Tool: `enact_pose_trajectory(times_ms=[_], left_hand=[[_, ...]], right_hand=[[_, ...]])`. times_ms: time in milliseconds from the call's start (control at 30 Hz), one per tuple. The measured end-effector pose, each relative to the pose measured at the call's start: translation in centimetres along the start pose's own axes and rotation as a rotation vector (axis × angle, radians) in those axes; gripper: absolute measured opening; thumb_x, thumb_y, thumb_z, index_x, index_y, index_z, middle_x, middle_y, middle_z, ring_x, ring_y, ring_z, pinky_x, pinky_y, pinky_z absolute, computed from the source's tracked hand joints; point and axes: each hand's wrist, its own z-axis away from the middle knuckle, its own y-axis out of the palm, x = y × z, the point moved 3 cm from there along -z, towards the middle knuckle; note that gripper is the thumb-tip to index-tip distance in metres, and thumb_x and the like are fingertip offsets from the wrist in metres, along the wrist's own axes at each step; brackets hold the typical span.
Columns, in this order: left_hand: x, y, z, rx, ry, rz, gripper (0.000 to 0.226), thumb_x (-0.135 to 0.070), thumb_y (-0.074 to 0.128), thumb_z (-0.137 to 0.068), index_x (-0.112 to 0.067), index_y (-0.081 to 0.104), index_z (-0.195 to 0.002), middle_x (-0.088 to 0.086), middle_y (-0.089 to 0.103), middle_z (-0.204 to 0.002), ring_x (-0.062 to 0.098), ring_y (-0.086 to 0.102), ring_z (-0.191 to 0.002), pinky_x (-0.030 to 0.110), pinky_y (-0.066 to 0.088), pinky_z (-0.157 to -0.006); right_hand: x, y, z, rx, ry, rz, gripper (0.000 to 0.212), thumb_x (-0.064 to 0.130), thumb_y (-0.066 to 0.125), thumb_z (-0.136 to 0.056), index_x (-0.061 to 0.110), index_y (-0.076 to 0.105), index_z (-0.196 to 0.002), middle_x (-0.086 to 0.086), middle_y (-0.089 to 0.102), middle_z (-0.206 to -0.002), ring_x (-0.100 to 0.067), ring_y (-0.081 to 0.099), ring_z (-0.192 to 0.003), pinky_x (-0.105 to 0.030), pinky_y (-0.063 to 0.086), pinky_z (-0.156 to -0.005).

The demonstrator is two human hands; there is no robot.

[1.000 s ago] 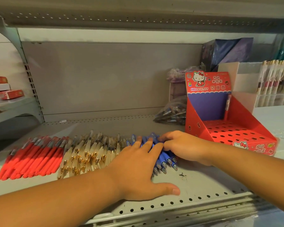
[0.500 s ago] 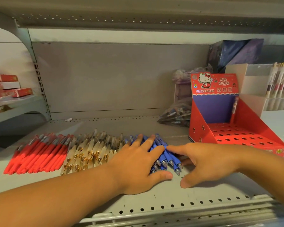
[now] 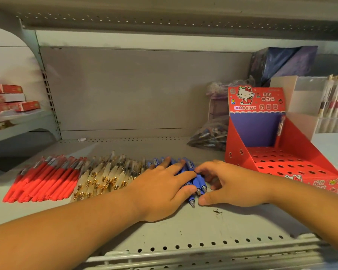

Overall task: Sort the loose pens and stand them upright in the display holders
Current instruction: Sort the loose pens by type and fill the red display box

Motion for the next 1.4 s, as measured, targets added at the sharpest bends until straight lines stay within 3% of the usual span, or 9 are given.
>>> enact_pose_trajectory(times_ms=[67,300,433,633,800,1000,1167,1267,1400], left_hand=[[0.1,0.1,-0.1,-0.015,-0.002,-0.011,0.058,-0.064,0.013,-0.098,-0.044,0.015,-0.152,-0.001,0.015,-0.164,0.029,0.008,-0.151,0.054,0.021,-0.119],[0.2,0.3,-0.4,0.032,0.007,-0.049,0.087,-0.089,0.026,-0.077,-0.047,0.003,-0.151,-0.006,0.01,-0.165,0.029,0.005,-0.152,0.054,0.021,-0.12],[0.2,0.3,-0.5,0.02,0.031,-0.074,0.081,-0.083,0.027,-0.084,-0.041,0.008,-0.151,-0.003,0.013,-0.164,0.029,0.008,-0.151,0.055,0.025,-0.118],[0.4,0.4,-0.7,-0.009,0.035,-0.052,0.08,-0.081,0.026,-0.085,-0.039,0.013,-0.151,-0.001,0.018,-0.164,0.03,0.01,-0.151,0.055,0.028,-0.117],[0.5,0.0,-0.6,-0.033,0.034,-0.015,0.08,-0.084,0.028,-0.083,-0.041,0.015,-0.15,-0.001,0.022,-0.162,0.029,0.021,-0.148,0.052,0.032,-0.116],[1.2,-2.7,0.8,-0.196,0.093,0.008,0.064,-0.075,0.032,-0.09,-0.035,0.04,-0.139,-0.009,0.053,-0.133,0.014,0.054,-0.11,0.034,0.049,-0.087],[5.2,-4.9,2.9,-0.225,-0.172,0.028,0.074,-0.081,0.019,-0.086,-0.036,0.041,-0.142,-0.009,0.055,-0.14,0.013,0.053,-0.099,0.03,0.041,-0.081],[8.2,-5.4,5.2,-0.181,-0.384,0.113,0.081,-0.083,0.019,-0.082,-0.036,0.04,-0.145,-0.004,0.048,-0.149,0.019,0.049,-0.126,0.032,0.036,-0.091],[12.5,-6.1,9.2,-0.237,-0.534,0.182,0.054,-0.071,0.036,-0.092,-0.036,0.054,-0.128,0.001,0.059,-0.136,0.022,0.054,-0.121,0.033,0.041,-0.092]], right_hand=[[-0.4,0.1,0.0,0.018,0.032,-0.06,0.058,0.042,0.079,-0.079,0.033,0.052,-0.129,0.001,0.06,-0.122,-0.015,0.059,-0.113,-0.037,0.05,-0.099],[0.1,0.4,0.1,0.088,-0.068,-0.214,0.048,0.013,0.072,-0.089,0.022,0.056,-0.133,0.013,0.066,-0.126,-0.002,0.06,-0.116,-0.027,0.046,-0.105],[0.3,0.6,0.1,0.084,-0.08,-0.087,0.042,0.021,0.065,-0.095,0.029,0.053,-0.134,0.014,0.064,-0.125,-0.009,0.06,-0.116,-0.037,0.046,-0.104],[0.5,0.7,0.1,0.032,-0.075,0.066,0.039,0.031,0.061,-0.096,0.036,0.049,-0.133,0.014,0.066,-0.115,-0.004,0.063,-0.099,-0.029,0.05,-0.091],[0.7,0.7,-0.1,0.025,-0.068,0.007,0.045,0.028,0.063,-0.095,0.035,0.047,-0.137,0.015,0.064,-0.122,-0.006,0.062,-0.109,-0.033,0.05,-0.097],[1.8,-0.1,-0.4,0.023,-0.022,0.184,0.044,0.056,0.064,-0.084,0.029,0.06,-0.119,0.006,0.068,-0.109,-0.015,0.064,-0.098,-0.044,0.053,-0.089],[3.0,-1.2,-1.6,-0.026,-0.008,0.267,0.038,0.058,0.057,-0.088,0.026,0.062,-0.108,0.003,0.067,-0.105,-0.017,0.063,-0.093,-0.044,0.052,-0.084],[5.0,-1.2,-2.8,-0.016,-0.034,0.247,0.049,0.053,0.054,-0.093,0.022,0.057,-0.131,0.0,0.061,-0.131,-0.019,0.059,-0.115,-0.041,0.048,-0.1],[9.0,0.4,-5.0,0.013,-0.082,0.261,0.059,0.058,0.051,-0.093,0.021,0.05,-0.14,0.0,0.051,-0.144,-0.02,0.051,-0.127,-0.041,0.042,-0.108]])
